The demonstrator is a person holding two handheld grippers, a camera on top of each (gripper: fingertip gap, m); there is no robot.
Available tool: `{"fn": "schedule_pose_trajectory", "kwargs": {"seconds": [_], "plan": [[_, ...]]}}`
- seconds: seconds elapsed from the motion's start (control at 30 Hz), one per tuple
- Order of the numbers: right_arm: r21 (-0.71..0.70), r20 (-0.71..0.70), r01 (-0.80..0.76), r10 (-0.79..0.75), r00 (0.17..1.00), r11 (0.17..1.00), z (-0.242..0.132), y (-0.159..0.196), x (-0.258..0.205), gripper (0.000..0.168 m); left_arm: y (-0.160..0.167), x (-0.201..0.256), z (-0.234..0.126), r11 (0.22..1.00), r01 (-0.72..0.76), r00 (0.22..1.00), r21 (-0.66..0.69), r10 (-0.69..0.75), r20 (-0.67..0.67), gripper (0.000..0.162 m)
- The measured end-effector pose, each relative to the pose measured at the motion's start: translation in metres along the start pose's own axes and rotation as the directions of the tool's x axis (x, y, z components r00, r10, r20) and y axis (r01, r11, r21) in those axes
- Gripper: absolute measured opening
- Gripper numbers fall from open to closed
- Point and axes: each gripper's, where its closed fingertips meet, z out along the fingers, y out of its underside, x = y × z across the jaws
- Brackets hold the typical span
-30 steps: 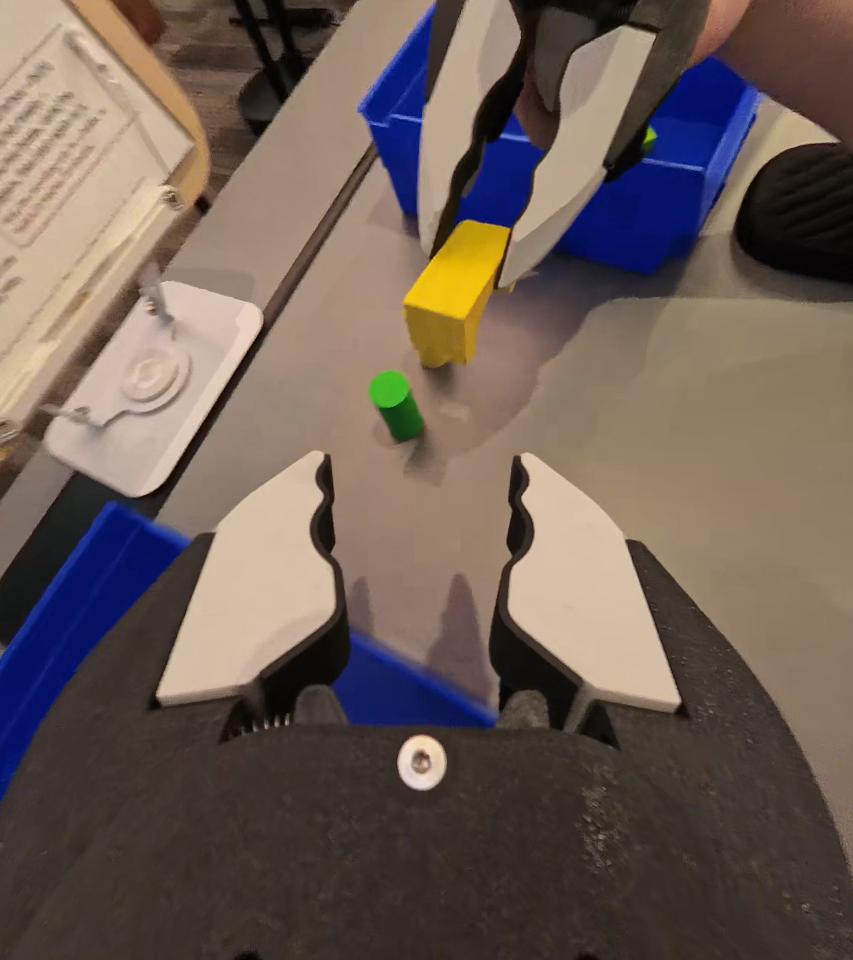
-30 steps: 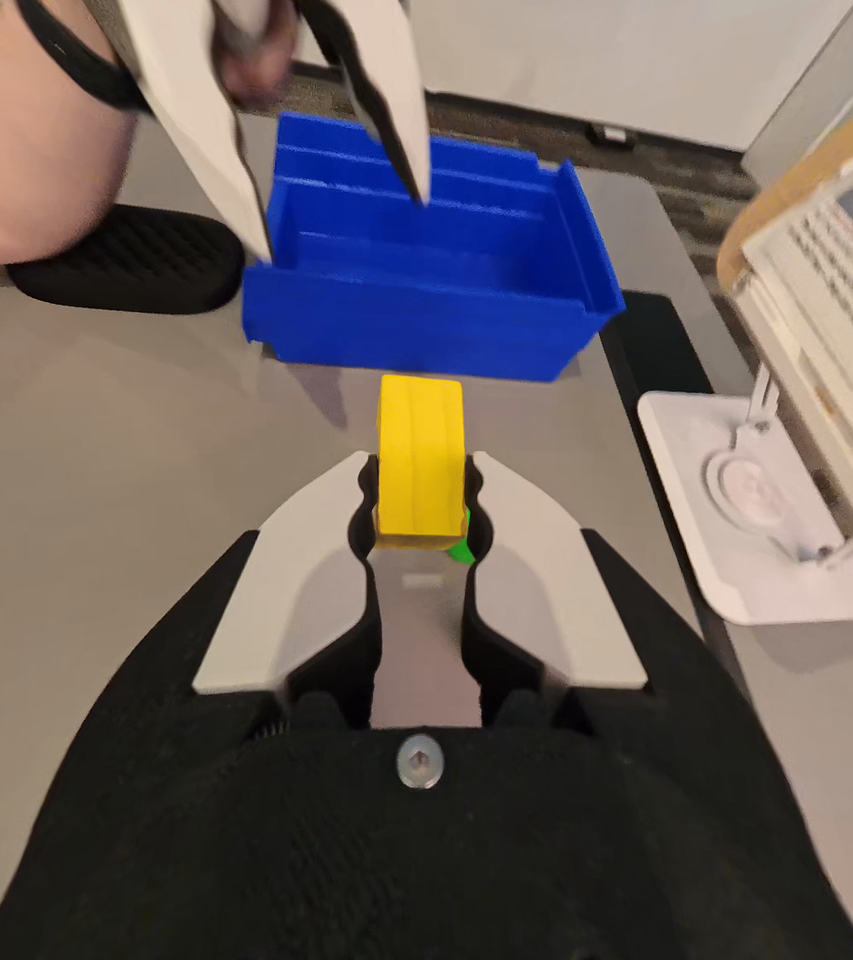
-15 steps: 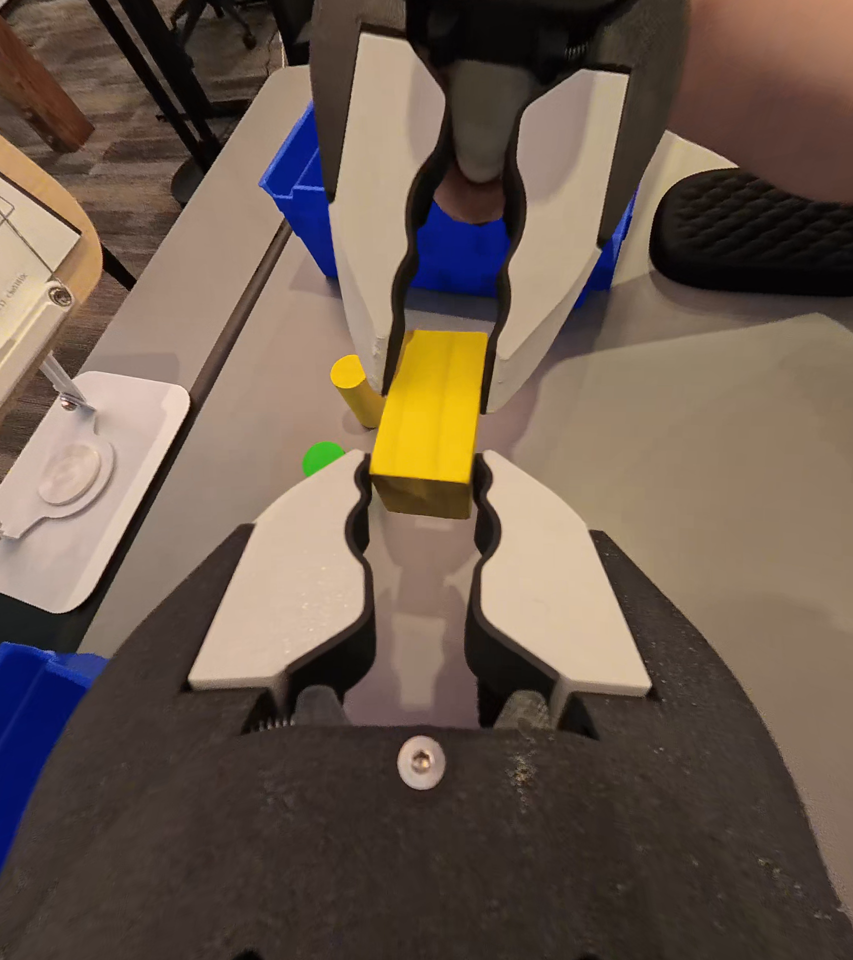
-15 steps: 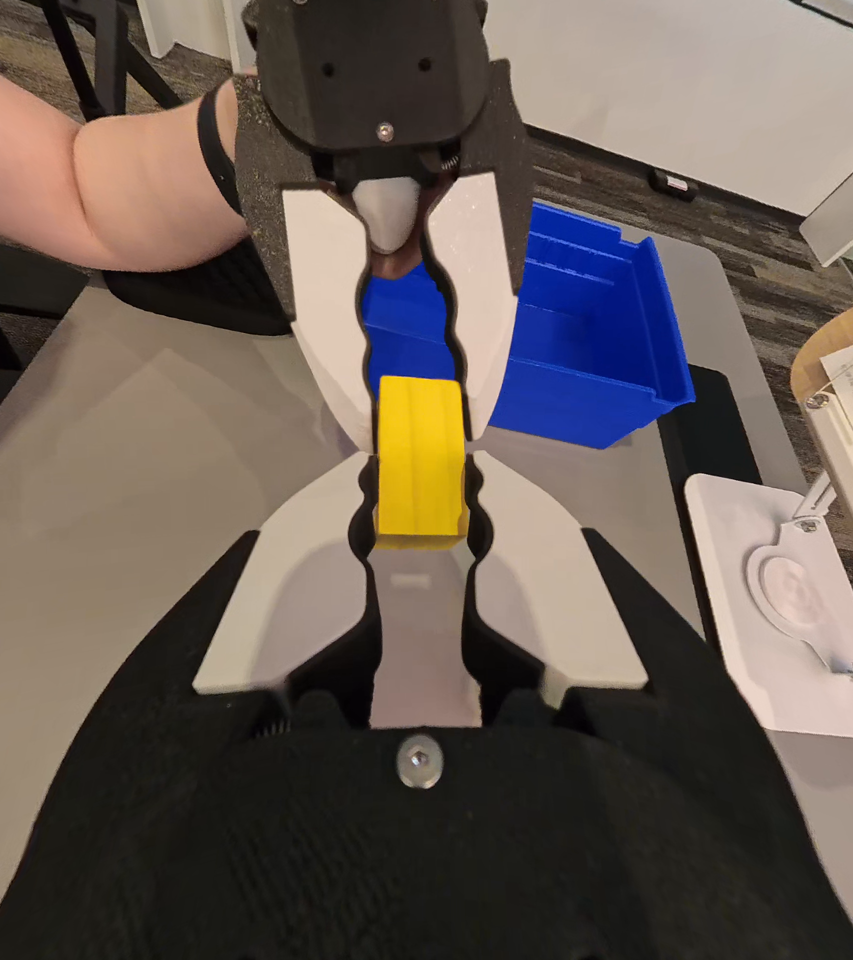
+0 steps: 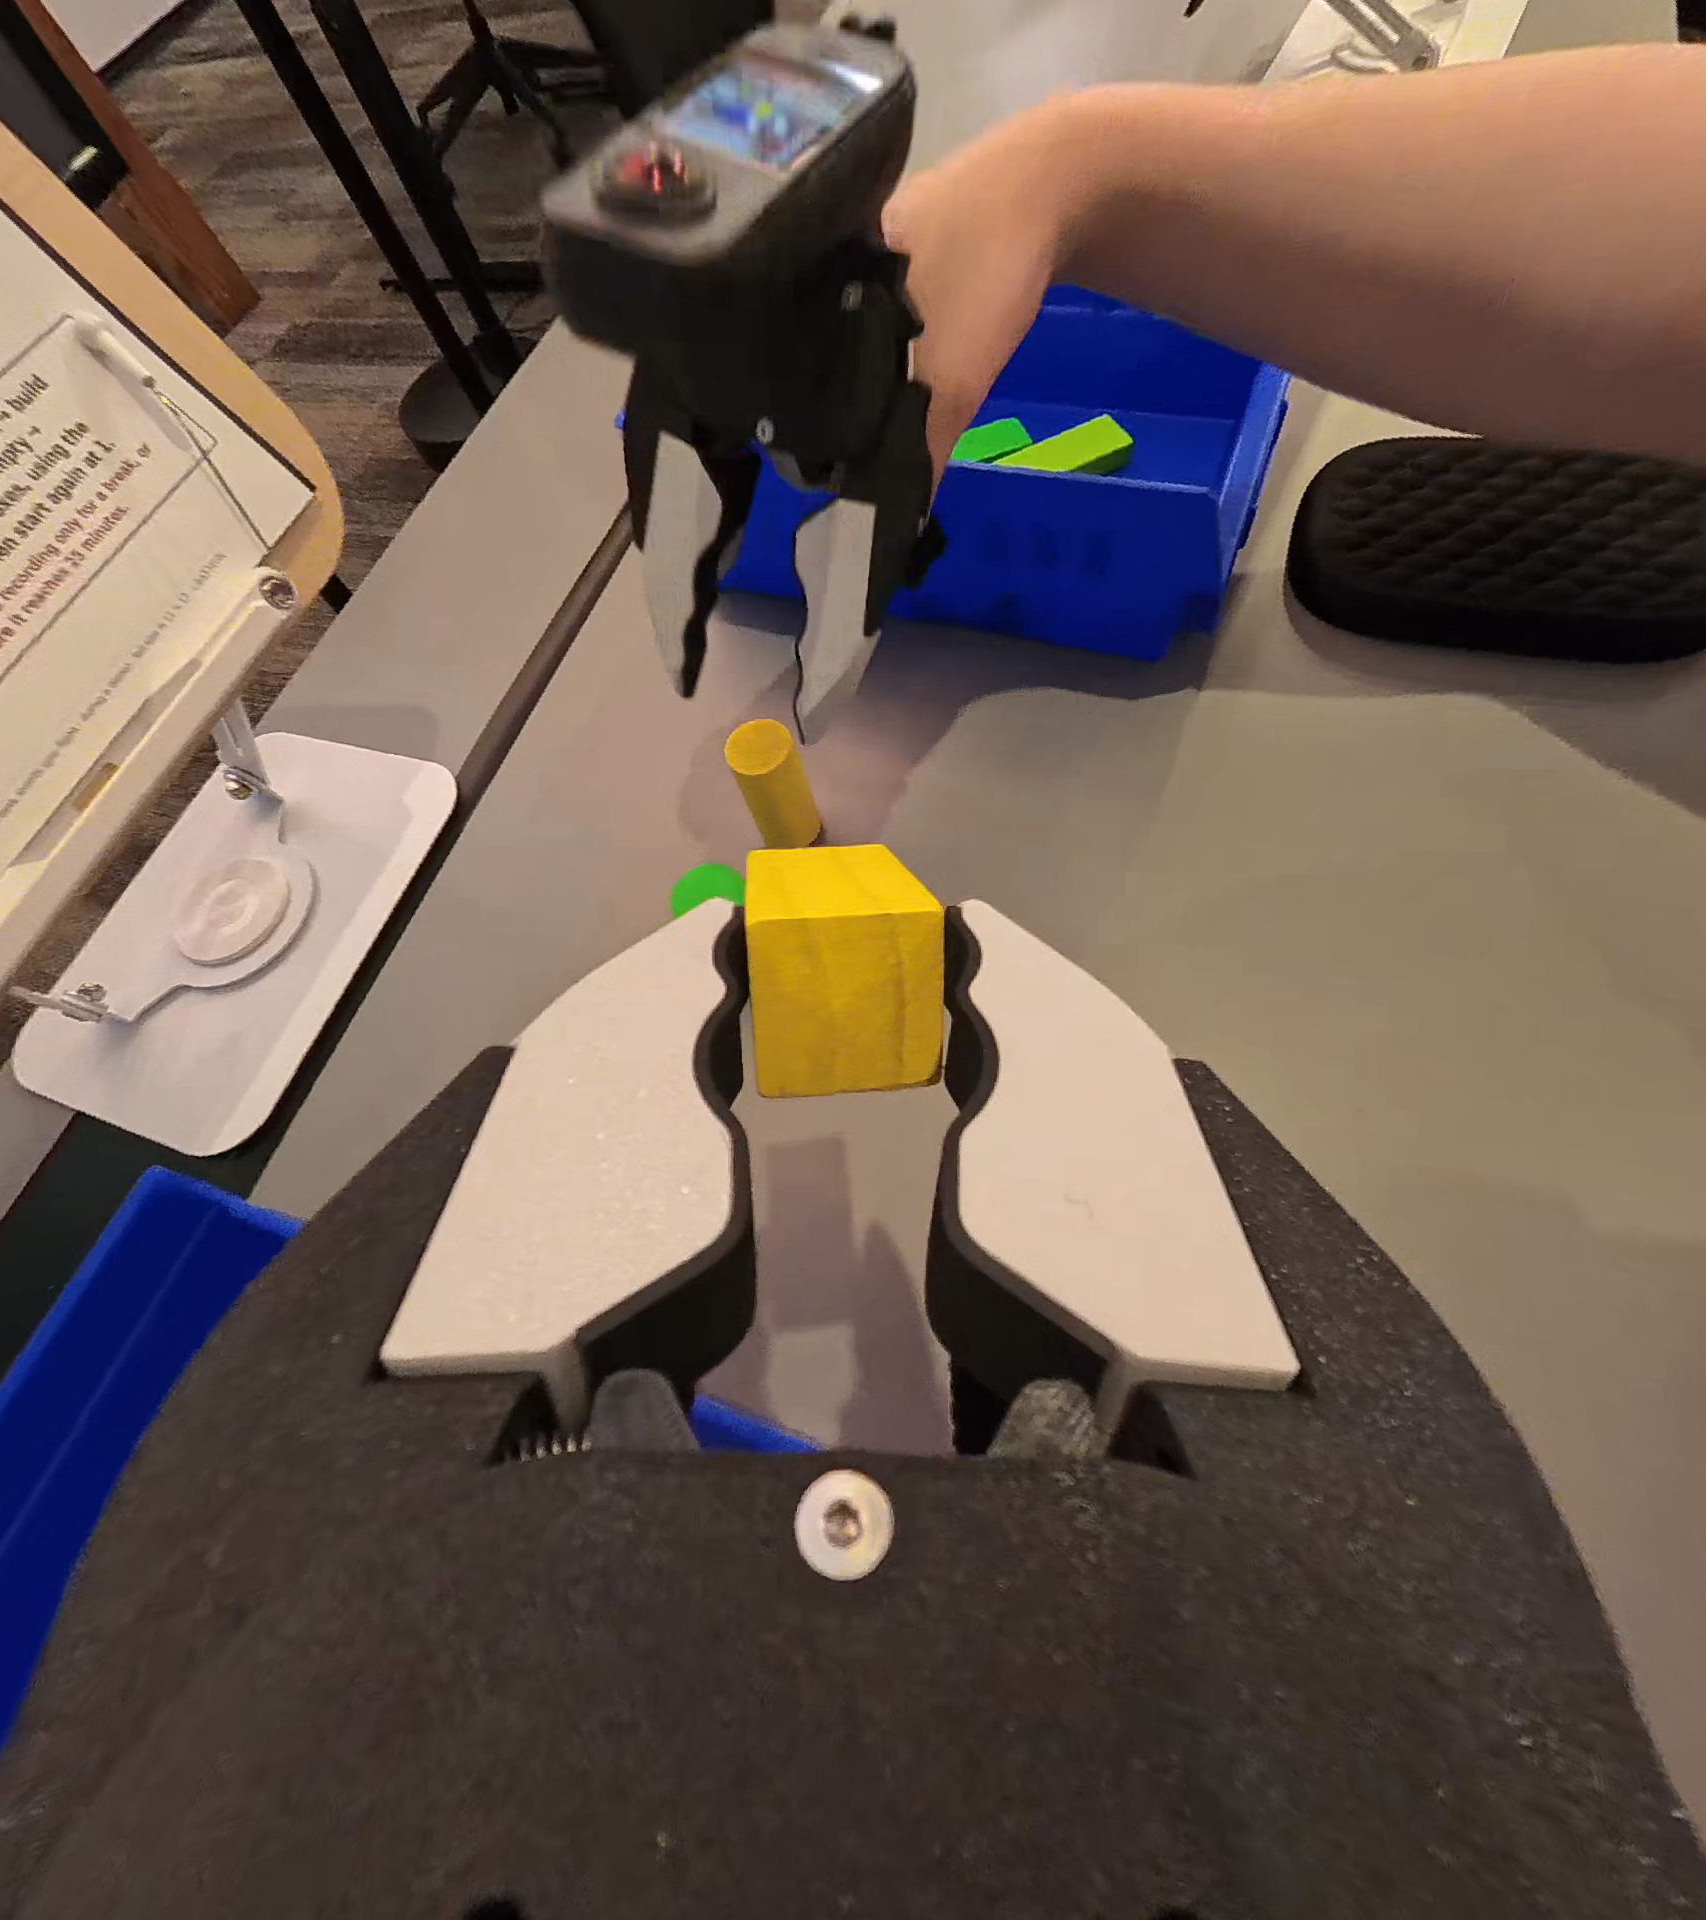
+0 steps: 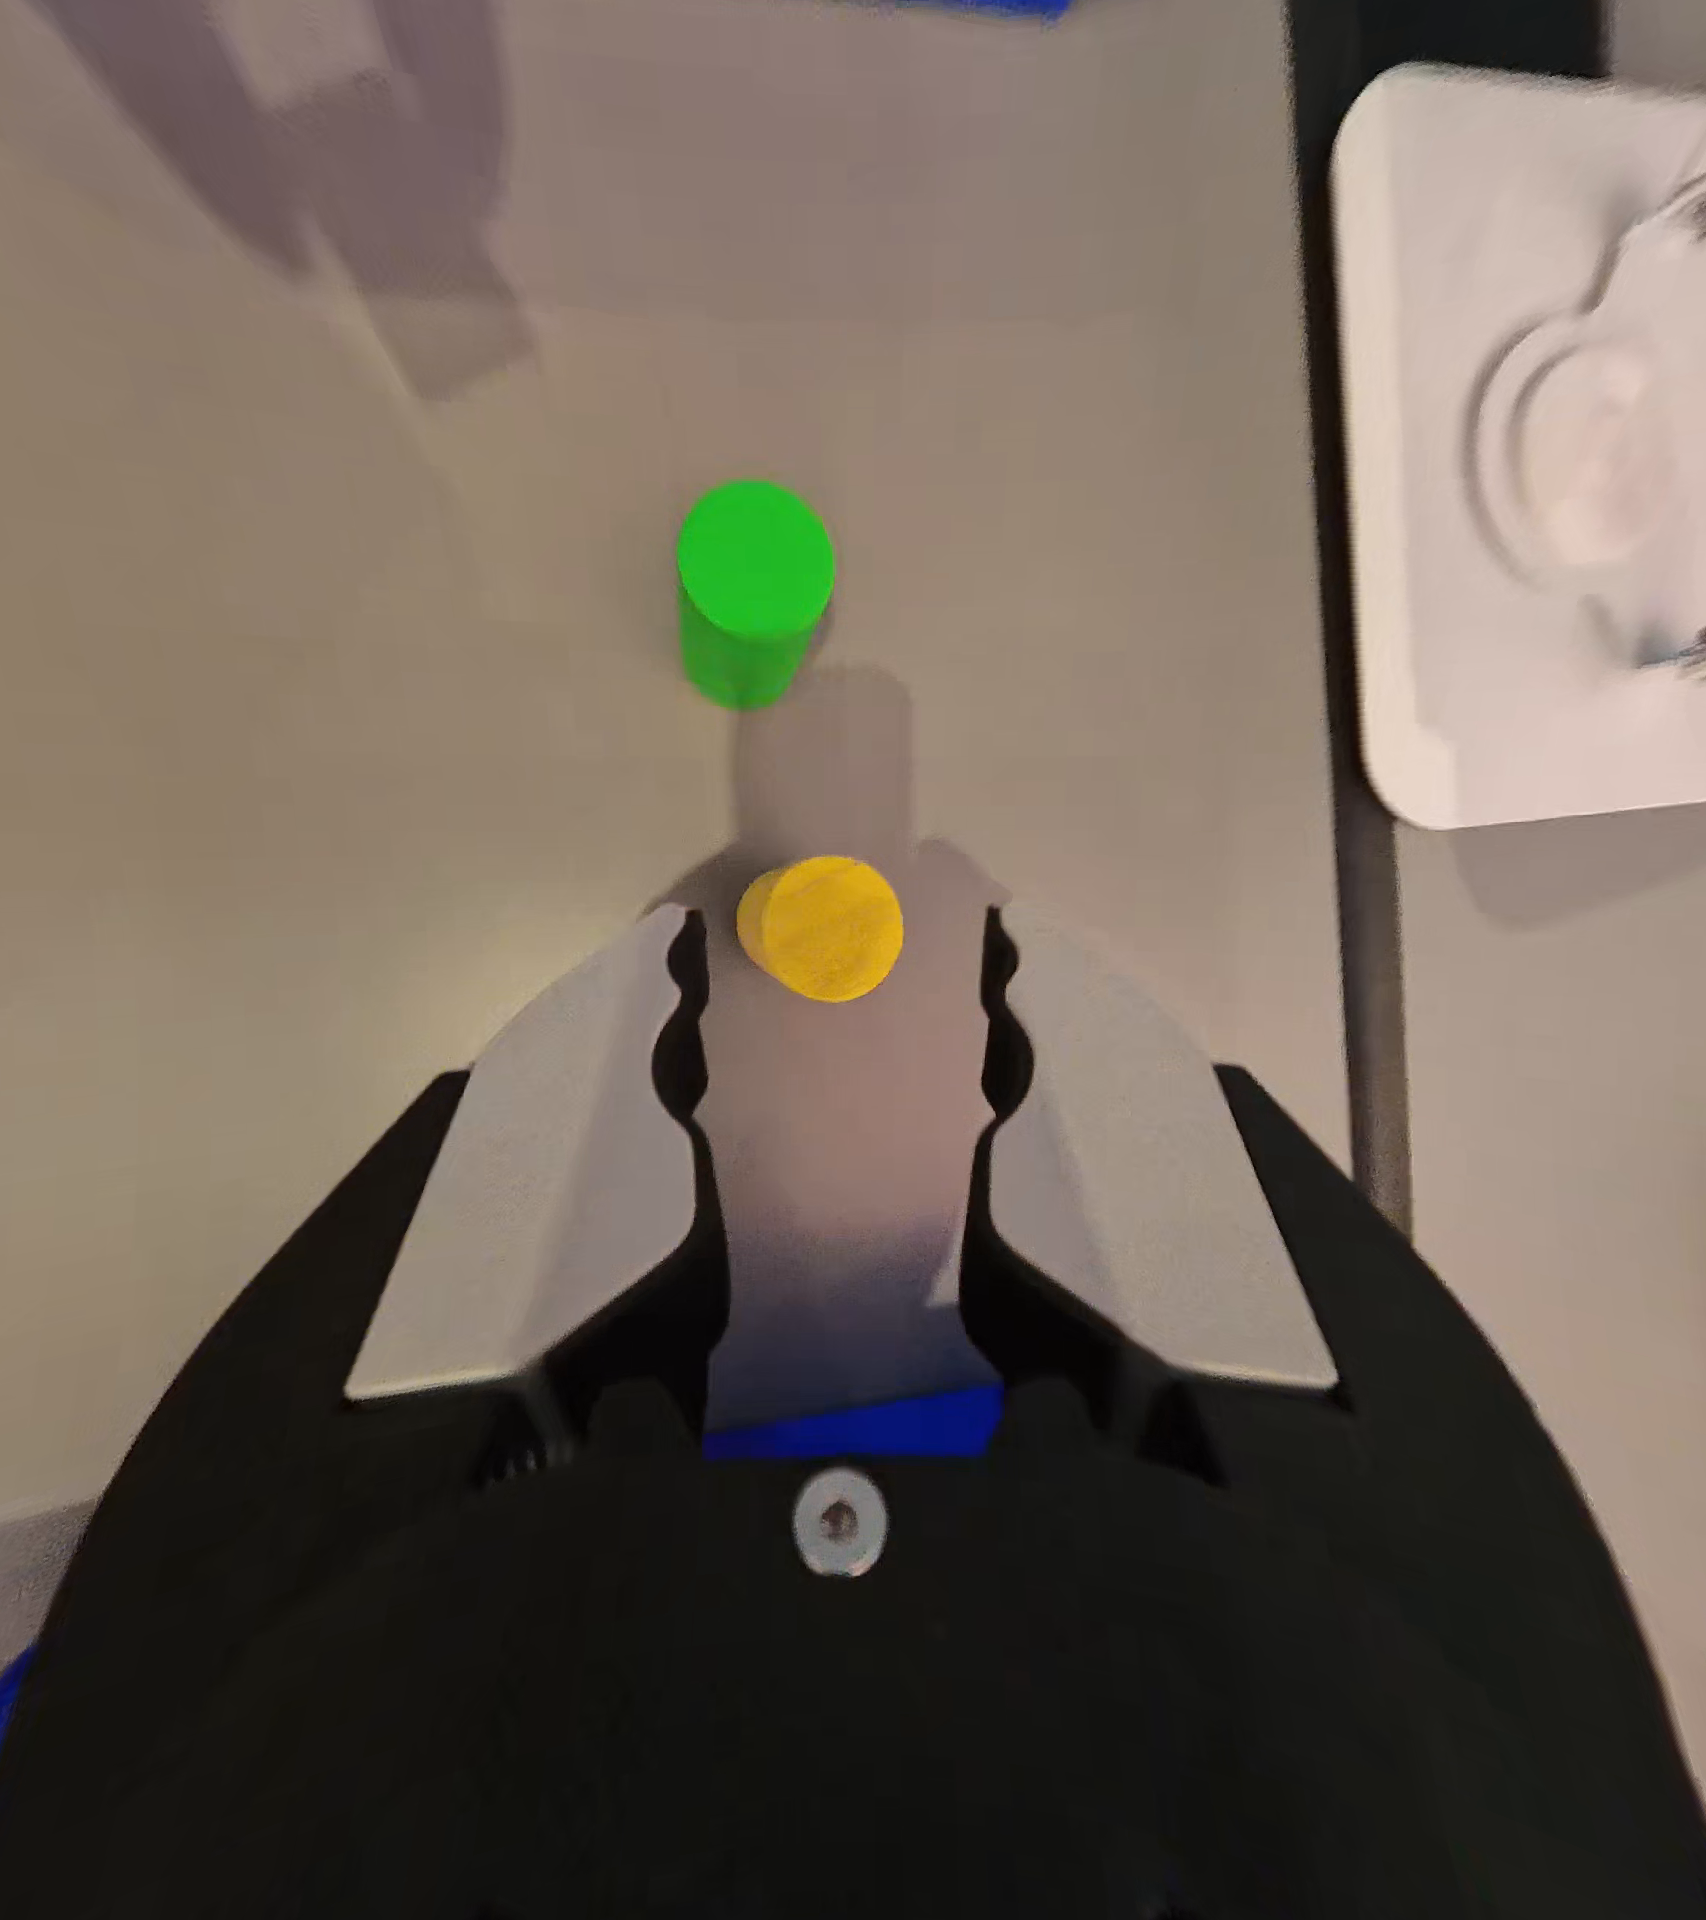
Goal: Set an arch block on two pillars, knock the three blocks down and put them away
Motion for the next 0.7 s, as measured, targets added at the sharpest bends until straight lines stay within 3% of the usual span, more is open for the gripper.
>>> {"fn": "schedule_pose_trajectory", "kwargs": {"seconds": [0.17, 0.37, 0.7], "plan": [[-0.108, 0.007, 0.026, -0.025, 1.000, 0.994, 0.018, 0.016, 0.002, 0.052, -0.003, 0.002, -0.007, 1.000, -0.006, 1.000, 0.009, 0.006, -0.002, 0.036], [-0.082, 0.052, -0.001, 0.005, 0.999, 0.997, 0.026, 0.015, -0.001, 0.034, -0.003, 0.004, -0.007, 1.000, -0.015, 1.000, -0.001, 0.015, -0.003, 0.036], [-0.071, 0.082, 0.019, -0.013, 0.997, 0.997, 0.028, 0.008, -0.011, 0.034, -0.003, 0.003, -0.008, 1.000, -0.013, 1.000, -0.003, 0.013, -0.001, 0.036]]}}
